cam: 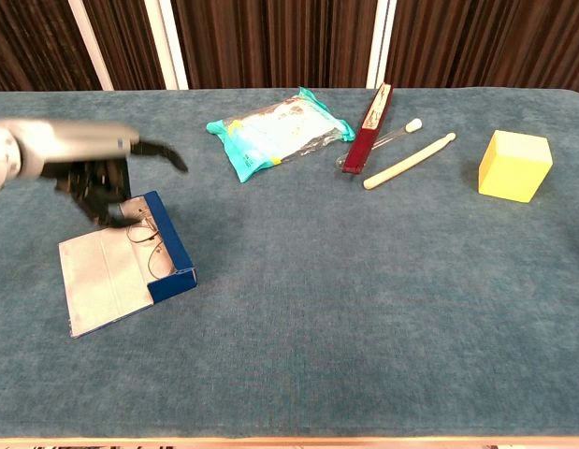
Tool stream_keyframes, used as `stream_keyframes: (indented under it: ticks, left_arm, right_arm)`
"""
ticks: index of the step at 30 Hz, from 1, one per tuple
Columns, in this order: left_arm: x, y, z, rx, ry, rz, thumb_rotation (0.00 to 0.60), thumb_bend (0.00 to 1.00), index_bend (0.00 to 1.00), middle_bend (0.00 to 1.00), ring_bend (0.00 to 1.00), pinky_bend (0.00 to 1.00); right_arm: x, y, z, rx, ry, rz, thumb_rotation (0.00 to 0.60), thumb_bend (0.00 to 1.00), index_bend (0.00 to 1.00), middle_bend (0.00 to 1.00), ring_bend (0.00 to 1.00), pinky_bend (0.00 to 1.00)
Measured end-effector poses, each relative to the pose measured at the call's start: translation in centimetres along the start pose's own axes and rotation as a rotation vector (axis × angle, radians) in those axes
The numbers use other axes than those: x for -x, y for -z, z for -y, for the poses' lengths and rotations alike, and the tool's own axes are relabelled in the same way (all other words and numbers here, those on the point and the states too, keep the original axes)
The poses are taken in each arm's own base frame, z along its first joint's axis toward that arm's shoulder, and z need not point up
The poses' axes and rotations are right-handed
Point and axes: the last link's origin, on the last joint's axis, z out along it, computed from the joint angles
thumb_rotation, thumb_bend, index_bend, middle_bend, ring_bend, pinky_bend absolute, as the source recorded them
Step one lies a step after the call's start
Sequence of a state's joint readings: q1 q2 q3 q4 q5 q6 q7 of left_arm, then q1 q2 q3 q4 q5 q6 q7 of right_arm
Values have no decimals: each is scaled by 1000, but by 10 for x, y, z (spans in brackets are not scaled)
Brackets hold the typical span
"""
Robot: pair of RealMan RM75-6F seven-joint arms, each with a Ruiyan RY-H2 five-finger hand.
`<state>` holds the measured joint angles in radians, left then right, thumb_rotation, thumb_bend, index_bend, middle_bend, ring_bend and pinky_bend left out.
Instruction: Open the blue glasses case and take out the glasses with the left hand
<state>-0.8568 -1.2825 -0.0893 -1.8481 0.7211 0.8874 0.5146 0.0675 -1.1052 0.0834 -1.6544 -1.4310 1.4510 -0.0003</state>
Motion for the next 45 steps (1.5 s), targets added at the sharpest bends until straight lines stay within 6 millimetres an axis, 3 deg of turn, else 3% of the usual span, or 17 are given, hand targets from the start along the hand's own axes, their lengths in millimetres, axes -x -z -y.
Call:
stream_keyframes:
  ticks: [10, 21, 35, 45]
  left_arm:
    - [-9, -28, 17, -104, -91, 95, 600, 381, 46, 971, 873, 877]
    - [2, -49, 17, -167, -171, 198, 600, 381, 89, 981, 883, 883]
    - [10, -32, 33, -200, -178, 235, 600, 381, 156, 987, 886, 885]
    - [19, -3, 54, -220, -167, 278, 600, 381, 167, 988, 887, 885]
  right_arm:
    - [0, 0, 0, 6, 0, 2, 600, 203, 0, 0, 0, 215]
    - [0, 0, -1, 8, -5, 0, 600, 204, 0, 0, 0, 216]
    - [0, 0, 0, 8, -3, -1, 600, 209, 0, 0, 0, 215]
    - [-1, 0, 0, 7, -3, -4, 600, 210, 0, 0, 0, 216]
